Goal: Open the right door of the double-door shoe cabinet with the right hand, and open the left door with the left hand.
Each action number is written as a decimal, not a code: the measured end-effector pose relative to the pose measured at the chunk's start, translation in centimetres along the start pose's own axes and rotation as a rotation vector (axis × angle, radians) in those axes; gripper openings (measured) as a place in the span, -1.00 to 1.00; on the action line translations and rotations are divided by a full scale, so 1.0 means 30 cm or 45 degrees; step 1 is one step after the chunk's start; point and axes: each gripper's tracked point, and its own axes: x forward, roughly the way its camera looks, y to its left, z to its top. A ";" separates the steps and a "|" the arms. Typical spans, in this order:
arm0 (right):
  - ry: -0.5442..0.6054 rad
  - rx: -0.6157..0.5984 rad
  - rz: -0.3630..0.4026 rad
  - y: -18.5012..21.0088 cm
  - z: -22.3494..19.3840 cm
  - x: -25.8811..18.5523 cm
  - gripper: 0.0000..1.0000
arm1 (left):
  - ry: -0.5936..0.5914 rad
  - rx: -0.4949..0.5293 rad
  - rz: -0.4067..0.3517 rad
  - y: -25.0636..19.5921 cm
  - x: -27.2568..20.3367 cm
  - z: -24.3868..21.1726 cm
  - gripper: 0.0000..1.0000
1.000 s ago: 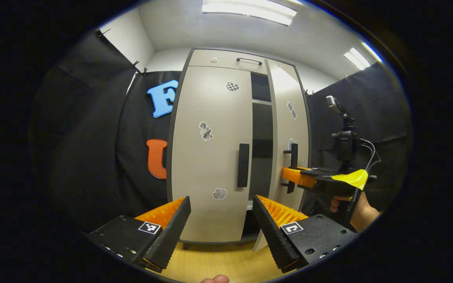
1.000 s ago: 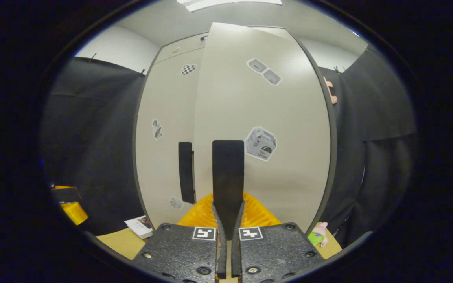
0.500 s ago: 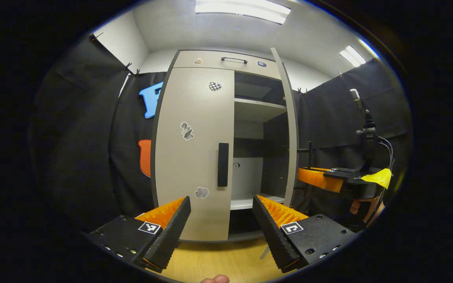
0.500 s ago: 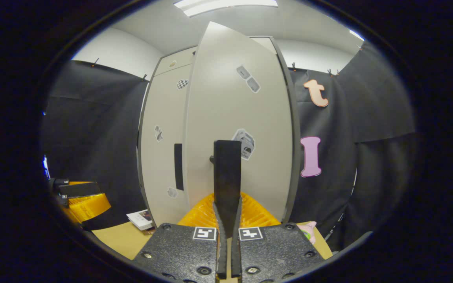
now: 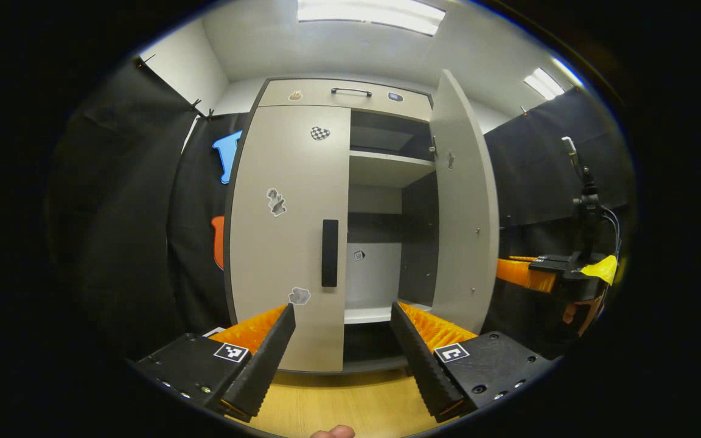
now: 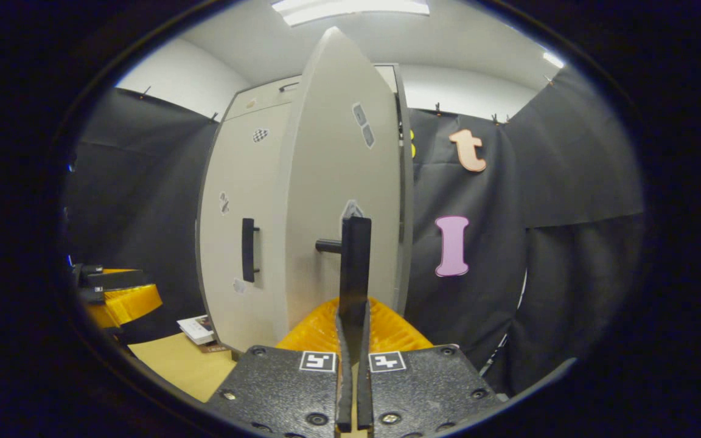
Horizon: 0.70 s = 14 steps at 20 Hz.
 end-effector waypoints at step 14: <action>-0.009 0.016 -0.123 -0.223 -0.030 -0.013 -0.92 | 0.016 0.008 0.028 -0.006 0.022 -0.016 0.90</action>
